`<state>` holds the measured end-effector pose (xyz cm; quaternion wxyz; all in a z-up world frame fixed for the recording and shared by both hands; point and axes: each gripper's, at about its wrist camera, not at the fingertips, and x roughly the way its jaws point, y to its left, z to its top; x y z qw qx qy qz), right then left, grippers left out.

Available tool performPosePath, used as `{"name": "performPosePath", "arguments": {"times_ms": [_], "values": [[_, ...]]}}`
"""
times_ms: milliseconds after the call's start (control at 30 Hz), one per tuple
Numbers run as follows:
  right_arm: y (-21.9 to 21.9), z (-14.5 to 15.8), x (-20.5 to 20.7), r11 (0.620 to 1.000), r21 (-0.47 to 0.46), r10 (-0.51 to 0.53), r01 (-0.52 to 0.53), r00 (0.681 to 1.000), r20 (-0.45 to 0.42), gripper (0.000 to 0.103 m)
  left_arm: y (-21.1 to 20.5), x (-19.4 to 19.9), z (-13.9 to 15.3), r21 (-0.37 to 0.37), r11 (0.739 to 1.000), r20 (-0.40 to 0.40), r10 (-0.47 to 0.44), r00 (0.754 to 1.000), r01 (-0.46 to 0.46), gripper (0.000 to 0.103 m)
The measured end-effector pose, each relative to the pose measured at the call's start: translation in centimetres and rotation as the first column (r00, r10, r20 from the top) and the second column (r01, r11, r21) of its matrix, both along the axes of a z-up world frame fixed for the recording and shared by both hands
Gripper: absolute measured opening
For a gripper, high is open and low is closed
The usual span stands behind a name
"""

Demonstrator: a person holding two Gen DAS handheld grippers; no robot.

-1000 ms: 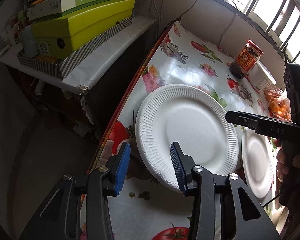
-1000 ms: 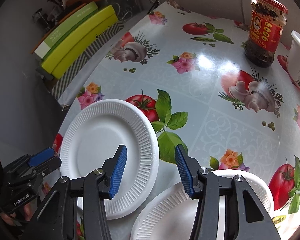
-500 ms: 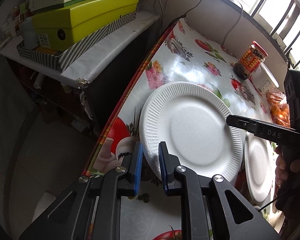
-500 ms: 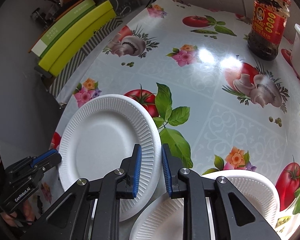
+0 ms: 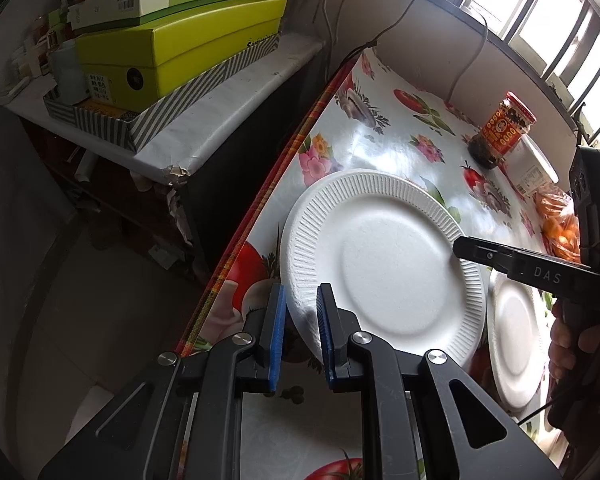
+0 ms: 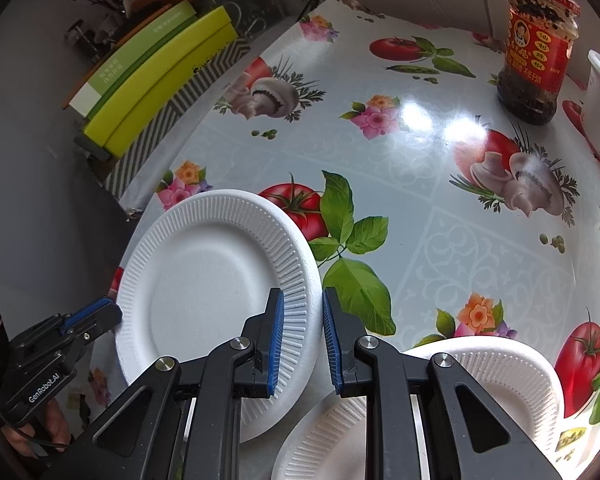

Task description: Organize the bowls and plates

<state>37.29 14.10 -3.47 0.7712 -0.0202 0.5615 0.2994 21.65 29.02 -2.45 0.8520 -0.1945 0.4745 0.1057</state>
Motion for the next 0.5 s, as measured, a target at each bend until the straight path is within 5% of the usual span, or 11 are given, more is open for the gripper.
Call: {"name": "performPosePath", "arguments": {"times_ms": [500], "values": [[-2.1, 4.8, -3.6, 1.000, 0.012, 0.008, -0.008, 0.998, 0.069, 0.019, -2.0, -2.7, 3.7, 0.042, 0.998, 0.065, -0.039, 0.997, 0.036, 0.017]]}}
